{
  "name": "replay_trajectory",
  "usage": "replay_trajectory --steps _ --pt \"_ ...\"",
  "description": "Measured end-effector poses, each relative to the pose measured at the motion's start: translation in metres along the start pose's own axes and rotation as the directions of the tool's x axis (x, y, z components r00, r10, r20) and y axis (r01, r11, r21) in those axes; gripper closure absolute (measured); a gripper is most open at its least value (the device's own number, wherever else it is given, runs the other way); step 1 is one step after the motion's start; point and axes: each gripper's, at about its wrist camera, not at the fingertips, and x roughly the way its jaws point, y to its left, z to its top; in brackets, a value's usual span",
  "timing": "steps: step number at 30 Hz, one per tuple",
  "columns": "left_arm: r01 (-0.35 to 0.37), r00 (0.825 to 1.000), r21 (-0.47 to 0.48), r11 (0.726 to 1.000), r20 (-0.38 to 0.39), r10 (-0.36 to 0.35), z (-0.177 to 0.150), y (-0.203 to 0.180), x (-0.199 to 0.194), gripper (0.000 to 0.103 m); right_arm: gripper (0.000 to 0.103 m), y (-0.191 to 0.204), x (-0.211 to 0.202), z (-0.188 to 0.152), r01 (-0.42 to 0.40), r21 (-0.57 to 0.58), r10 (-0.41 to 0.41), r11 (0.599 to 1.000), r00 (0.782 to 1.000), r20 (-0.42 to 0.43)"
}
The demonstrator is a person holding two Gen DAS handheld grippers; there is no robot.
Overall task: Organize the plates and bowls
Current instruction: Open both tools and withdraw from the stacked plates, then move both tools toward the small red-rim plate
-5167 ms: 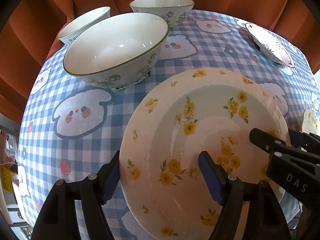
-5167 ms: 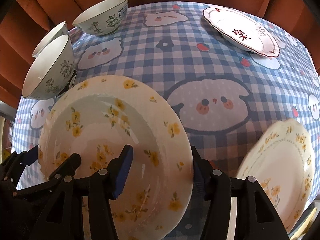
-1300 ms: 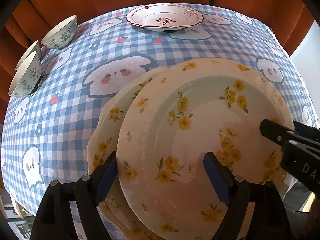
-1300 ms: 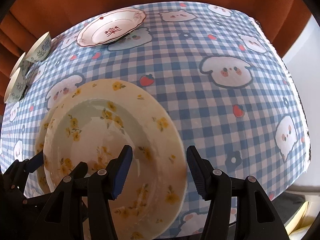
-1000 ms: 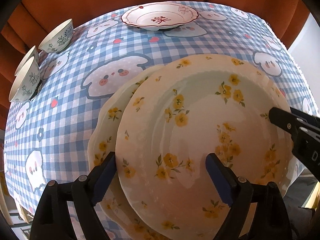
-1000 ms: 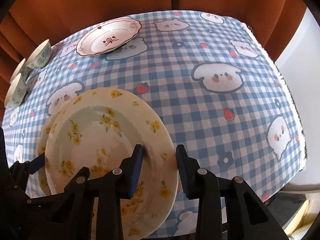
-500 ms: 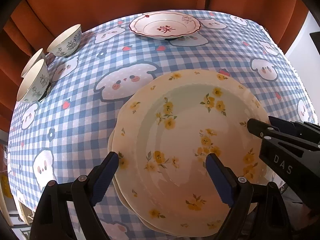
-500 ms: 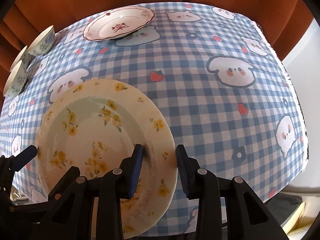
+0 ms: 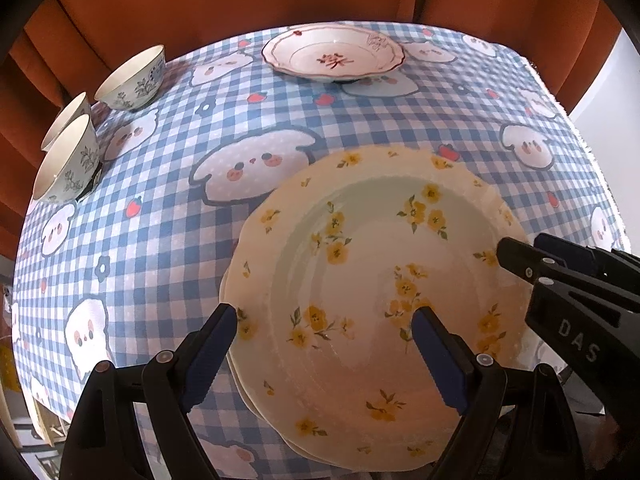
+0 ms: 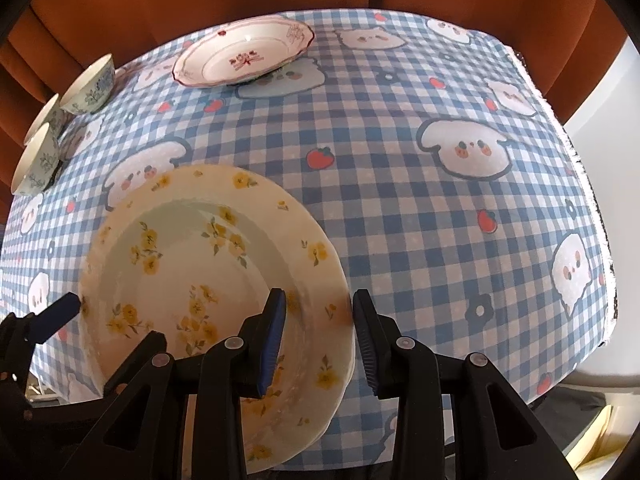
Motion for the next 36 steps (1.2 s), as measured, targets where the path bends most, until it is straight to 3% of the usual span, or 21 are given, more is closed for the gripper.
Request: replay_trajectory --steps 3,5,6,16,24,36 --pt "0.014 0.999 0.026 1.000 0.032 -0.015 0.005 0.004 -0.010 0.013 0.060 0.013 -0.015 0.003 0.000 -0.020 0.000 1.000 0.999 0.038" --pt "0.025 0.998 0.035 0.999 0.051 -0.027 0.009 0.012 -0.016 0.013 0.040 0.021 -0.022 0.004 -0.010 -0.009 0.011 1.000 0.998 0.059" --pt "0.030 0.998 0.035 0.999 0.059 -0.032 0.011 0.015 -0.018 0.013 0.038 0.026 -0.026 0.004 -0.018 -0.005 0.018 1.000 0.997 0.075" --pt "0.032 0.992 0.102 0.994 0.118 -0.044 0.044 0.071 -0.044 0.013 0.038 0.084 -0.053 0.026 0.012 0.061 -0.021 0.998 0.989 0.146" --pt "0.031 0.977 0.109 0.994 0.208 -0.053 0.093 0.102 -0.049 0.013 0.038 0.114 -0.064 0.069 0.033 0.113 -0.057 0.993 0.973 0.223" --pt "0.006 0.970 0.080 0.997 0.242 -0.026 0.165 0.096 -0.008 0.013 0.038 0.096 -0.025 0.146 0.036 0.118 -0.066 0.992 0.963 0.261"
